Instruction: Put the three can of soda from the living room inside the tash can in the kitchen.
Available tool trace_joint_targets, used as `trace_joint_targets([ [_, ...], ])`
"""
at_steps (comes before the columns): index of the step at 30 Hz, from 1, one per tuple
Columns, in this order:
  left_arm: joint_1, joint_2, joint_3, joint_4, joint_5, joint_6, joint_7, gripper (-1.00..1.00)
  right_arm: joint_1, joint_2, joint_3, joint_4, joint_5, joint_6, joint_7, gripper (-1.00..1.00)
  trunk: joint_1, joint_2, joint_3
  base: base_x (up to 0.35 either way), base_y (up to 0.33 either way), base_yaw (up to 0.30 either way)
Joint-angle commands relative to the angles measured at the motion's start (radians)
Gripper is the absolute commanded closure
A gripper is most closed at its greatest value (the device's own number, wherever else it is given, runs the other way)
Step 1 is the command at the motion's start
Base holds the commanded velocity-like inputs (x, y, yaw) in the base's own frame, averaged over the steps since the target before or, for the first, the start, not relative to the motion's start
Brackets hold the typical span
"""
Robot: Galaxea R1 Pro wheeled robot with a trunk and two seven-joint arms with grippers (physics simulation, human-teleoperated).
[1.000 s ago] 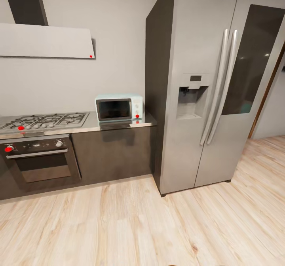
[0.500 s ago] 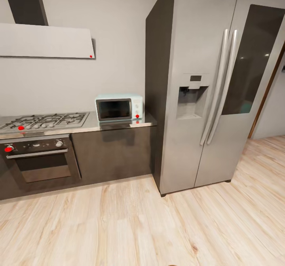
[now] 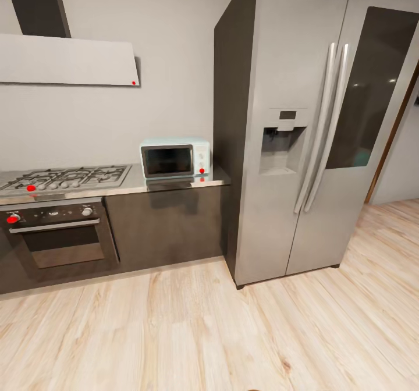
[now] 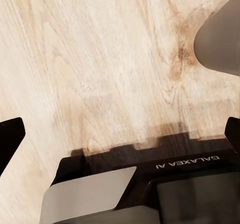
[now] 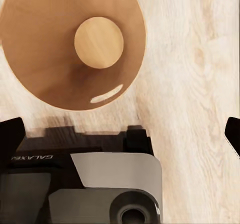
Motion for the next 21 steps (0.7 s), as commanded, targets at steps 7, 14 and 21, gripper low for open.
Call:
trace_joint_targets([
  [7,0.000,0.000,0.000,0.001,0.000,0.000,0.000,-1.00,-0.038,-0.029,-0.001,0.006,0.001,0.001,-0.001,-1.00,0.000,0.000,0.000,0.000,0.000,0.000],
  [14,0.000,0.000,0.000,-0.001,0.000,0.000,-0.001,-1.00,-0.044,-0.061,-0.002,0.007,0.000,-0.002,0.000,-1.00,0.000,0.000,0.000,0.000,0.000,0.000],
  [21,0.000,0.000,0.000,-0.003,0.000,0.000,-0.001,-1.00,-0.045,-0.076,0.000,0.010,0.000,-0.057,0.000,-1.00,0.000,0.000,0.000,0.000,0.000,0.000],
])
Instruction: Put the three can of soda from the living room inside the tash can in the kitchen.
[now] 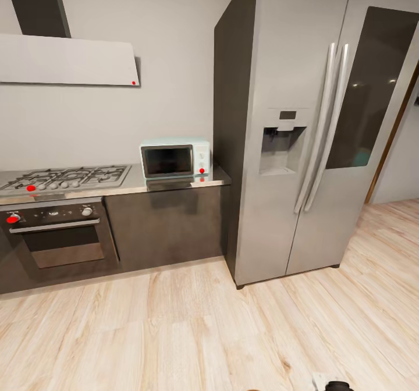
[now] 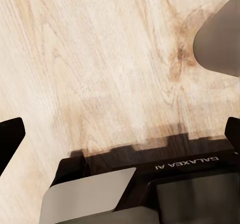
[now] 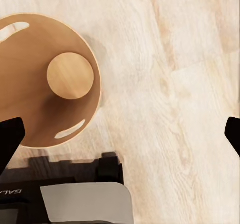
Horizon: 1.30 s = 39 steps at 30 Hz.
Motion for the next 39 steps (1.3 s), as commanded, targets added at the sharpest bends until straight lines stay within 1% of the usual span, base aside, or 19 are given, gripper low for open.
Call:
trace_joint_targets([
  [1,0.000,0.000,0.000,0.000,0.000,0.000,0.000,-1.00,0.000,0.000,0.000,0.001,0.000,-0.009,0.000,-1.00,0.000,0.000,0.000,0.000,0.000,0.000],
  [10,0.000,-0.001,0.000,-0.001,0.000,0.000,-0.001,-1.00,0.000,0.001,0.002,0.002,0.000,-0.025,0.000,-1.00,0.000,0.000,0.000,0.000,0.000,0.000],
  [23,0.000,0.000,0.000,-0.002,0.001,0.000,-0.002,-1.00,0.000,0.001,0.004,0.003,-0.001,-0.027,0.000,-1.00,0.000,0.000,0.000,0.000,0.000,0.000],
  [35,0.000,0.001,-0.001,-0.007,0.002,0.003,-0.002,-1.00,0.000,0.001,0.005,0.003,-0.001,-0.027,0.000,-1.00,0.046,-0.084,-0.038,0.000,0.000,0.000],
  [38,0.000,0.004,0.000,-0.040,0.002,0.012,-0.003,-1.00,0.000,0.002,0.005,0.002,-0.001,-0.027,0.000,-1.00,0.058,-0.105,-0.047,0.000,0.000,0.000],
  [39,0.000,0.005,0.000,-0.068,0.002,0.019,-0.003,-1.00,0.000,0.002,0.006,0.002,0.000,-0.027,0.000,-1.00,0.061,-0.112,-0.050,0.000,0.000,0.000],
])
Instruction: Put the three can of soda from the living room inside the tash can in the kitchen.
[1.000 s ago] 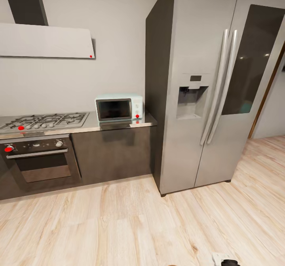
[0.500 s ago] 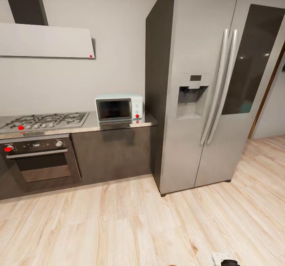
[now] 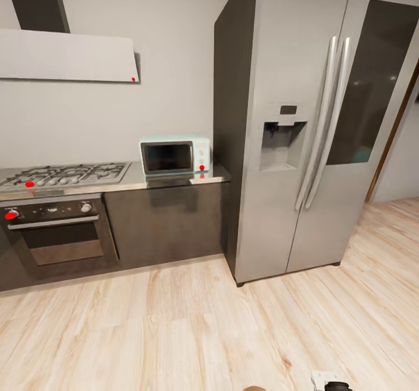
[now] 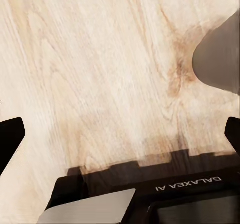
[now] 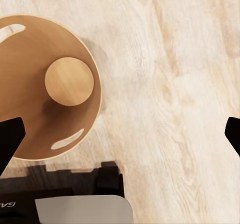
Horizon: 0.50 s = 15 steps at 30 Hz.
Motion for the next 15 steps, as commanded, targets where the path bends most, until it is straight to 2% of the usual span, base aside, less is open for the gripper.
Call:
trace_joint_targets([
  [1,0.000,0.001,0.000,-0.017,0.000,0.007,0.000,-1.00,0.000,0.000,0.000,0.000,0.000,0.000,0.000,-1.00,0.004,-0.007,-0.003,0.000,0.000,0.000],
  [4,0.000,0.003,0.002,-0.072,0.001,0.047,0.000,-1.00,0.000,0.000,0.000,0.000,0.001,0.000,0.000,-1.00,0.015,-0.028,-0.013,0.000,0.000,0.000],
  [8,0.002,0.005,0.005,-0.213,0.002,0.143,-0.001,-1.00,0.000,-0.001,0.000,0.000,0.001,0.000,0.000,-1.00,0.031,-0.056,-0.025,0.000,0.000,0.000],
  [10,0.003,0.006,0.005,-0.359,0.002,0.243,-0.001,-1.00,0.000,-0.001,0.000,0.000,0.001,0.000,0.000,-1.00,0.038,-0.070,-0.031,0.000,0.000,0.000],
  [15,0.003,0.006,0.005,-0.550,0.002,0.373,-0.002,-1.00,0.000,-0.001,0.000,0.000,0.001,0.000,0.000,-1.00,0.058,-0.105,-0.047,0.000,0.000,0.000],
])
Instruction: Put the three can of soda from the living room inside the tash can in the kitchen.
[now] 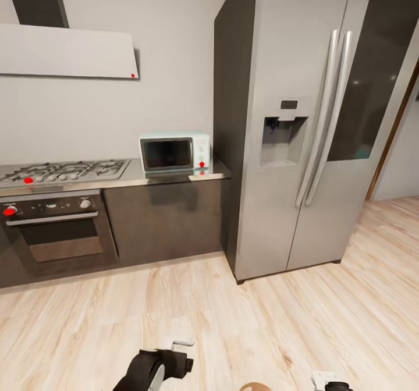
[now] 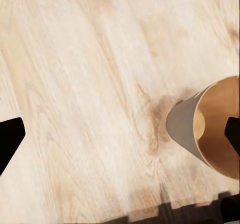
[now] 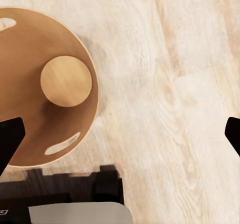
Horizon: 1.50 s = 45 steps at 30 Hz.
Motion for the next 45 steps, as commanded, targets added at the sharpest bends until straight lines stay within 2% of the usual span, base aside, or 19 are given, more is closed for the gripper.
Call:
trace_joint_targets([
  [1,0.000,0.000,0.000,-0.037,0.000,0.027,0.000,-1.00,0.000,0.000,0.000,0.000,0.000,0.000,0.000,-1.00,0.004,-0.007,-0.003,0.000,0.000,0.000],
  [6,0.000,0.000,0.001,-0.236,-0.001,0.186,0.001,-1.00,0.000,-0.001,-0.001,-0.002,0.001,0.000,0.000,-1.00,0.023,-0.042,-0.019,0.000,0.000,0.000],
  [8,0.000,0.000,0.001,-0.290,-0.001,0.236,0.001,-1.00,-0.001,-0.002,-0.001,-0.006,0.001,0.001,0.000,-1.00,0.031,-0.056,-0.025,0.000,0.000,0.000],
  [11,-0.001,0.000,0.001,-0.324,0.000,0.271,0.001,-1.00,-0.001,-0.003,-0.001,-0.010,0.001,0.001,-0.001,-1.00,0.042,-0.077,-0.035,0.000,0.000,0.000],
  [23,-0.001,0.000,-0.005,-0.354,-0.001,0.300,0.001,-1.00,-0.018,-0.007,-0.002,-0.013,0.000,0.006,-0.009,-1.00,0.088,-0.161,-0.072,0.000,0.000,0.000],
  [36,-0.004,0.000,-0.009,-0.405,-0.002,0.364,-0.002,-1.00,-0.034,-0.014,-0.002,-0.011,-0.001,0.010,-0.019,-1.00,0.138,-0.252,-0.113,0.000,0.000,0.000],
  [45,-0.003,0.000,-0.007,-0.405,-0.001,0.367,-0.001,-1.00,-0.037,-0.004,0.001,-0.002,0.000,0.012,-0.022,-1.00,0.173,-0.315,-0.141,0.000,0.000,0.000],
])
